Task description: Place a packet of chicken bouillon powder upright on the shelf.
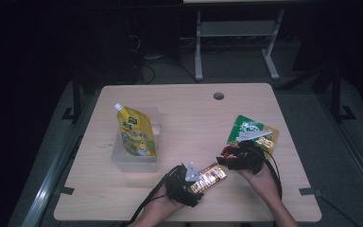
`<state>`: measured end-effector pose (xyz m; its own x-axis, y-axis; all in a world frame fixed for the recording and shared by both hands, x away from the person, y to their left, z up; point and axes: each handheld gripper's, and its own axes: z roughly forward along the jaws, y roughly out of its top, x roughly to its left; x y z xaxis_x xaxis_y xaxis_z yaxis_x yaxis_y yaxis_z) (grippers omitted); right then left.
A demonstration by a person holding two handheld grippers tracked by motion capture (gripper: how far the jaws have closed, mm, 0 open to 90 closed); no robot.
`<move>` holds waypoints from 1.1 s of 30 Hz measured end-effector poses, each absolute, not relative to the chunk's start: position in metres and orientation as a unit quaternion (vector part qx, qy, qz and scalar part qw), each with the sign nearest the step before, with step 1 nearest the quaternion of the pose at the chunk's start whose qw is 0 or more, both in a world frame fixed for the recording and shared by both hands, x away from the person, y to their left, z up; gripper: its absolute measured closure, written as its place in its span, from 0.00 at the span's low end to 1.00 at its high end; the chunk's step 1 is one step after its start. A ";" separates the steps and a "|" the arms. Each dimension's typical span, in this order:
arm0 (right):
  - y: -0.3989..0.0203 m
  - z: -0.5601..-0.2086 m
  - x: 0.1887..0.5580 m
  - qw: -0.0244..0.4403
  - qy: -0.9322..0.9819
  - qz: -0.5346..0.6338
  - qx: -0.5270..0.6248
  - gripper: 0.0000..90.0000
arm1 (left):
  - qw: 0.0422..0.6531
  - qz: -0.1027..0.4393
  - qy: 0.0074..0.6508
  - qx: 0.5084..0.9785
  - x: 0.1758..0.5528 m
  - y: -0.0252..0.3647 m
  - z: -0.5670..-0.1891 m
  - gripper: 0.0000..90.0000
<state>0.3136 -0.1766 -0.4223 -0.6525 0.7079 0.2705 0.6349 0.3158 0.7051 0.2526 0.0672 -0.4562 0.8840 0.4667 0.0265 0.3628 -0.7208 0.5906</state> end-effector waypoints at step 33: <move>-0.182 -0.432 0.312 0.048 0.804 0.408 0.430 0.35 | 0.287 0.070 0.224 0.929 0.259 0.066 -0.456 0.35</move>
